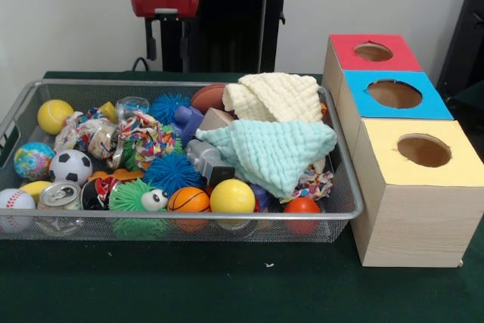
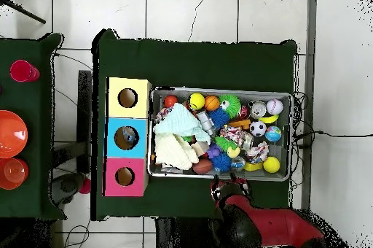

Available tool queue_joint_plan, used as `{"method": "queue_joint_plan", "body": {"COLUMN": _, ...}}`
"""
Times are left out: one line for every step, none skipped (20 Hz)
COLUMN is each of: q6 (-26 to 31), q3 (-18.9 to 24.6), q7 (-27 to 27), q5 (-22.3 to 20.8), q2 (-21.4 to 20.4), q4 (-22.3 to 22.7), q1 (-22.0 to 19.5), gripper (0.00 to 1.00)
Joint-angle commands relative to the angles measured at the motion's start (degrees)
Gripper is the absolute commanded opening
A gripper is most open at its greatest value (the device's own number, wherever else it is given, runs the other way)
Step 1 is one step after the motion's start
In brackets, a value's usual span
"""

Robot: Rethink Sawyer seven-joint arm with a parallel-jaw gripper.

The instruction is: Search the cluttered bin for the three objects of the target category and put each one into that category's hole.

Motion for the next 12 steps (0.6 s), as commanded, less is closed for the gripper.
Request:
{"method": "queue_joint_plan", "body": {"q6": -3.96, "q3": -5.67, "q7": 9.13, "q5": -1.03, "q2": 6.73, "q4": -4.73, "q1": 1.20, "gripper": 1.00}}
{"method": "queue_joint_plan", "body": {"q6": -4.39, "q3": -5.81, "q7": 8.74, "q5": -1.02, "q2": 7.19, "q4": -4.81, "q1": 1.40, "gripper": 1.00}}
{"method": "queue_joint_plan", "body": {"q6": -4.72, "q3": -5.92, "q7": 8.51, "q5": -0.93, "q2": 7.50, "q4": -4.82, "q1": 1.37, "gripper": 1.00}}
{"method": "queue_joint_plan", "body": {"q6": -5.38, "q3": -6.26, "q7": 8.40, "q5": -0.93, "q2": 7.88, "q4": -4.90, "q1": 1.48, "gripper": 1.00}}
{"method": "queue_joint_plan", "body": {"q6": -6.04, "q3": -6.59, "q7": 8.28, "q5": -0.92, "q2": 8.25, "q4": -4.97, "q1": 1.59, "gripper": 1.00}}
{"method": "queue_joint_plan", "body": {"q6": -6.59, "q3": -6.63, "q7": 8.25, "q5": -0.84, "q2": 8.79, "q4": -5.15, "q1": 1.49, "gripper": 1.00}}
{"method": "queue_joint_plan", "body": {"q6": -7.02, "q3": -6.48, "q7": 8.15, "q5": -0.88, "q2": 9.13, "q4": -5.16, "q1": 1.21, "gripper": 1.00}}
{"method": "queue_joint_plan", "body": {"q6": -6.94, "q3": -5.62, "q7": 8.09, "q5": -0.76, "q2": 9.19, "q4": -4.95, "q1": 0.35, "gripper": 1.00}}
{"method": "queue_joint_plan", "body": {"q6": -7.08, "q3": -5.00, "q7": 7.95, "q5": -0.89, "q2": 9.38, "q4": -4.82, "q1": -0.33, "gripper": 1.00}}
{"method": "queue_joint_plan", "body": {"q6": -6.67, "q3": -3.98, "q7": 7.88, "q5": -0.81, "q2": 9.35, "q4": -4.50, "q1": -1.39, "gripper": 1.00}}
{"method": "queue_joint_plan", "body": {"q6": -6.53, "q3": -3.29, "q7": 7.80, "q5": -0.84, "q2": 9.36, "q4": -4.30, "q1": -2.21, "gripper": 1.00}}
{"method": "queue_joint_plan", "body": {"q6": -6.57, "q3": -2.97, "q7": 7.71, "q5": -0.94, "q2": 9.33, "q4": -4.23, "q1": -2.70, "gripper": 1.00}}
